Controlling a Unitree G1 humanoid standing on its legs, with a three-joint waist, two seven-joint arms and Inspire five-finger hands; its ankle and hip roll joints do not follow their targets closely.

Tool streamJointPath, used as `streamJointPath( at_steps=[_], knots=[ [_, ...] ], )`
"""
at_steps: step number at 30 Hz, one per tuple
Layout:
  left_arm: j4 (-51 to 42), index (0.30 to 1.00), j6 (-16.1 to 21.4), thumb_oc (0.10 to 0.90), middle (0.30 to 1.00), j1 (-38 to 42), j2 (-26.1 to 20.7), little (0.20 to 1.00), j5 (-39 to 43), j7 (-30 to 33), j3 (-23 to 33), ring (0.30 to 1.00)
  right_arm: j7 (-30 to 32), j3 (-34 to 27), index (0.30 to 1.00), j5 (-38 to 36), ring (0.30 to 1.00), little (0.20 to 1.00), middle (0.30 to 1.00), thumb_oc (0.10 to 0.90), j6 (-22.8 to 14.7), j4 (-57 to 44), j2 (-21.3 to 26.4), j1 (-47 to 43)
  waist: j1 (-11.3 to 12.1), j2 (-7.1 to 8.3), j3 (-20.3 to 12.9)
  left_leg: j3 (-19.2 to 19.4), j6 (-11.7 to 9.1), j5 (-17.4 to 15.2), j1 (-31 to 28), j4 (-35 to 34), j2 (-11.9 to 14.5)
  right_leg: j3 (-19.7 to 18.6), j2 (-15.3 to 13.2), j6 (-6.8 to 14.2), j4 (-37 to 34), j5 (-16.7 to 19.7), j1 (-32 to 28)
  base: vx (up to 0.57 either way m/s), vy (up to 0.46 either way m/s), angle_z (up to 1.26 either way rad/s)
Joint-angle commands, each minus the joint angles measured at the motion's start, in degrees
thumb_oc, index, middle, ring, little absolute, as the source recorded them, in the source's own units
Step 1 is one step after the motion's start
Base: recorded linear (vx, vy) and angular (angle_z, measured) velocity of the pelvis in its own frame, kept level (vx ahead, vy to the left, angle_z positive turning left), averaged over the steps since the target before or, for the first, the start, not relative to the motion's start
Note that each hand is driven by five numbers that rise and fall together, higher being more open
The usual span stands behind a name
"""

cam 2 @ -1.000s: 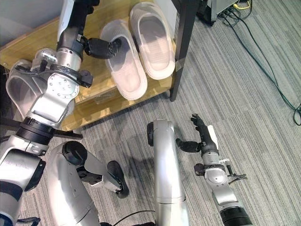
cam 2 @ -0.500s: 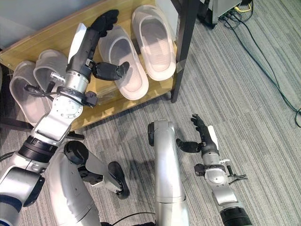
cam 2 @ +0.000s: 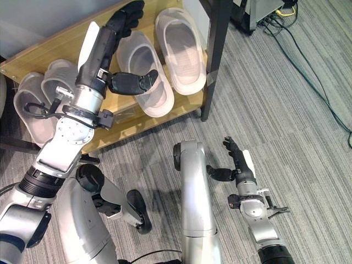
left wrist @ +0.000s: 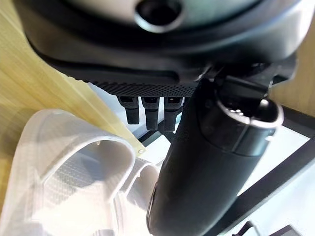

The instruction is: Arrange the slippers neatly on the shoe rack.

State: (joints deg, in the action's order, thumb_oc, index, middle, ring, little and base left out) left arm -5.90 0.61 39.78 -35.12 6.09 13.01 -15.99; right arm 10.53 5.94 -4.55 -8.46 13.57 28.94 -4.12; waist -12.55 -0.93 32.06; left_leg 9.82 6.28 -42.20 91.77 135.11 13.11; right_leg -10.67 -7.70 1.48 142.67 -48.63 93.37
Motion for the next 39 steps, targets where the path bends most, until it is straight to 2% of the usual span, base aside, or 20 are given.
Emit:
streamJointPath(
  at_steps=[1, 5, 12, 16, 30, 39],
  knots=[
    [-6.94, 0.900, 5.84, 0.800, 0.900, 0.72, -1.28, 0.900, 4.43, 0.22, 6.11, 0.900, 1.05, -3.19, 0.900, 1.16, 0.900, 0.900, 0.900, 0.800, -5.25, -7.99, 1.75, -3.15, 2.35, 1.13, -2.26, -11.25, -5.95, 6.90, -1.82, -1.44, -2.76, -8.80, 1.05, -1.72, -3.54, 20.53, -3.42, 0.00, 0.000, 0.00],
    [-9.37, 0.900, 5.70, 0.800, 0.900, -2.37, -1.08, 0.900, 6.34, -0.77, 6.73, 0.900, 0.89, -3.62, 0.900, 1.02, 0.900, 0.900, 0.900, 0.800, -5.15, -8.38, 1.68, -2.79, 2.43, 1.14, -2.26, -11.23, -5.98, 6.74, -1.82, -1.20, -2.86, -8.79, 1.08, -1.75, -3.41, 20.58, -3.42, 0.00, 0.000, 0.00],
    [-15.99, 0.900, 5.43, 0.800, 0.900, -11.56, -0.92, 0.900, 16.37, -6.13, 4.30, 0.900, 0.12, -4.05, 0.900, 0.32, 0.900, 0.900, 0.900, 0.800, -5.15, -8.83, 2.17, -2.40, 2.43, 1.59, -2.26, -10.83, -5.94, 5.99, -1.82, -0.69, -2.94, -8.82, 1.33, -1.95, -3.00, 20.84, -3.42, 0.00, 0.000, 0.00],
    [-15.18, 0.900, 5.15, 0.800, 0.900, -11.89, -1.44, 0.900, 16.43, -6.59, 3.74, 0.900, -0.15, -3.84, 0.900, 0.08, 0.900, 0.900, 0.900, 0.800, -5.23, -8.71, 2.19, -2.61, 2.36, 1.76, -2.26, -10.86, -5.98, 5.85, -1.82, -0.59, -2.95, -8.95, 1.44, -1.96, -2.91, 20.82, -3.42, 0.00, 0.000, 0.00],
    [4.87, 0.900, 4.79, 0.800, 0.900, -2.41, -3.24, 0.900, 4.38, -4.72, 0.93, 0.900, -0.16, -2.58, 0.900, -0.60, 0.900, 0.900, 0.900, 0.800, -5.27, -7.05, 2.62, -3.52, 0.91, 2.50, -2.26, -11.38, -6.35, 6.30, -1.82, -0.23, -2.92, -8.90, 1.21, -1.14, -3.35, 20.89, -3.42, 0.00, 0.000, 0.00],
    [10.31, 0.900, 5.76, 0.800, 0.900, 2.55, -1.89, 0.900, 4.68, -2.85, 0.06, 0.900, 0.12, -1.49, 0.900, -1.24, 0.900, 0.900, 0.900, 0.800, -5.40, -6.54, 2.66, -4.07, 0.01, 3.18, -2.26, -10.90, -6.40, 6.38, -1.82, -0.24, -2.75, -9.60, 1.08, -1.05, -3.27, 20.73, -3.42, 0.00, 0.000, 0.00]
  ],
)
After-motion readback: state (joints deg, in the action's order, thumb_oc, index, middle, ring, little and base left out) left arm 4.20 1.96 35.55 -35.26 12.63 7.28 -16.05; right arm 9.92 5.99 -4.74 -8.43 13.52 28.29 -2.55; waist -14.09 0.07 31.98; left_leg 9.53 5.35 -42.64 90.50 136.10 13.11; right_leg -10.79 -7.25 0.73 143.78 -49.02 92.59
